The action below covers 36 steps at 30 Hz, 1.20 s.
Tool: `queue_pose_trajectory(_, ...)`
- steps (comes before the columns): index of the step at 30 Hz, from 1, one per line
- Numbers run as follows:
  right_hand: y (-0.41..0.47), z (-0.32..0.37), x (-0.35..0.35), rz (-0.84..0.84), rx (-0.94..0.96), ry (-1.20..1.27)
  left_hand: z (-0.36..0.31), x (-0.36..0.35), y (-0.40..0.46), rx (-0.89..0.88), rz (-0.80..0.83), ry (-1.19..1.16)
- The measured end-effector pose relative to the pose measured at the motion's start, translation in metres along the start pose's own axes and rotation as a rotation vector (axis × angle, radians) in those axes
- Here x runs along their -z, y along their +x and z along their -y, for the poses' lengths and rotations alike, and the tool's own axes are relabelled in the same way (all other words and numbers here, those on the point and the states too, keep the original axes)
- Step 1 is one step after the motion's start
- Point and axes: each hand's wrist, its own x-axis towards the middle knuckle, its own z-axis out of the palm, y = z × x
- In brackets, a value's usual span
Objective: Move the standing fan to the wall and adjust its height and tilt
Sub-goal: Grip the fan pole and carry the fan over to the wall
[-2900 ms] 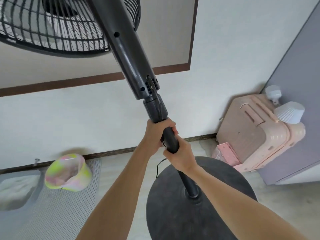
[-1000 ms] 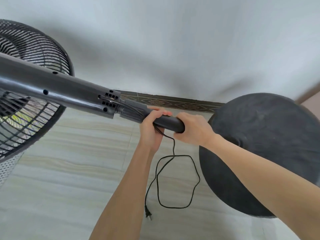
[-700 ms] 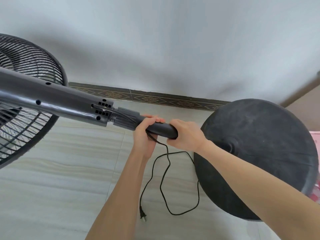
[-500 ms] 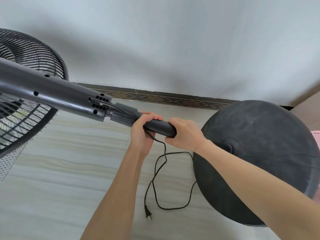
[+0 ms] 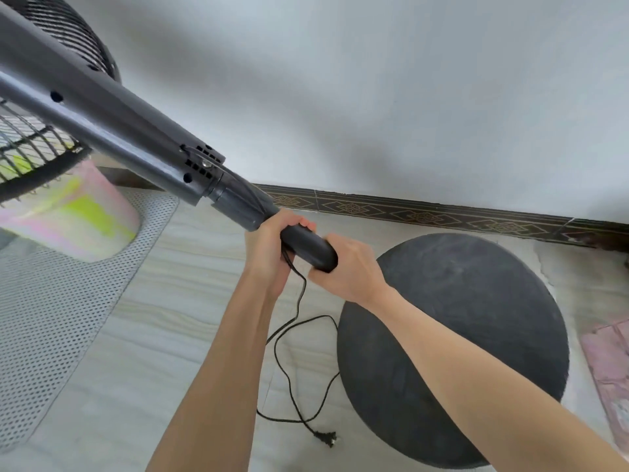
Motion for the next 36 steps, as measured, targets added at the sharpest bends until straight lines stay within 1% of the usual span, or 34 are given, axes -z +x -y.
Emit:
queue_pose_trajectory(4,-0.004,-0.005,0.0,-0.038,-0.026,0.082,-0.001,-0.018,-0.001,-0.03,-0.076,0.116)
queue_pose_trajectory(6,-0.008,-0.014,0.006,-0.061,-0.062,0.11,0.004,-0.035,-0.003,-0.039,-0.069,0.164)
queue_pose_trajectory(10,-0.02,-0.039,0.025,-0.079,-0.181,0.218,0.02,-0.07,-0.005,-0.053,0.001,0.298)
queue_pose_trajectory(15,-0.03,-0.062,0.056,0.05,-0.306,0.389,0.037,-0.105,-0.002,-0.029,0.122,0.381)
queue_pose_trajectory(18,-0.037,-0.075,0.069,0.065,-0.34,0.427,0.046,-0.116,0.0,-0.027,0.248,0.381)
queue_pose_trajectory(21,-0.041,-0.09,0.082,0.026,-0.358,0.432,0.049,-0.128,0.002,-0.022,0.378,0.432)
queue_pose_trajectory(23,-0.044,-0.101,0.092,-0.004,-0.369,0.43,0.055,-0.141,0.002,-0.031,0.418,0.515)
queue_pose_trajectory(25,-0.048,-0.11,0.097,-0.054,-0.399,0.453,0.062,-0.154,0.001,-0.047,0.419,0.568)
queue_pose_trajectory(29,-0.054,-0.127,0.1,-0.152,-0.441,0.538,0.079,-0.173,-0.002,-0.063,0.422,0.586)
queue_pose_trajectory(36,-0.059,-0.151,0.104,-0.239,-0.487,0.662,0.099,-0.195,0.001,-0.041,0.481,0.681)
